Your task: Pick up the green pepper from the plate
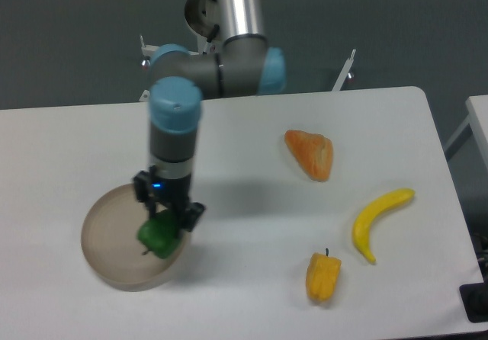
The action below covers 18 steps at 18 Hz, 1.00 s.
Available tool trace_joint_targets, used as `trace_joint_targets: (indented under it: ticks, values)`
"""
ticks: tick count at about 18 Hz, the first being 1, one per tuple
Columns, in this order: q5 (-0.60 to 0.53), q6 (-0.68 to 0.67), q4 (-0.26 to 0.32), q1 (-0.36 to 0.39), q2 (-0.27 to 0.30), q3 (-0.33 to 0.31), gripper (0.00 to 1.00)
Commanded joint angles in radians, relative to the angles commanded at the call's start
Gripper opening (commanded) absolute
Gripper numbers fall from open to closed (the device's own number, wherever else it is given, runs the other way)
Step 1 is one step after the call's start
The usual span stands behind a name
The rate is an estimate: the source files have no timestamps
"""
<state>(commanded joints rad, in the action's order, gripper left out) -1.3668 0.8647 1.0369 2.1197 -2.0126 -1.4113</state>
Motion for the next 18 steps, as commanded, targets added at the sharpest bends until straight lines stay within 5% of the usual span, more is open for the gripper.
trace_joint_targets:
  ticks: [8,18]
  values:
    - [-0.069,0.246,0.003,0.141,-0.012,0.018,0.36]
    - [-0.071,0.250,-0.001,0.166,-0.041,0.061,0.36]
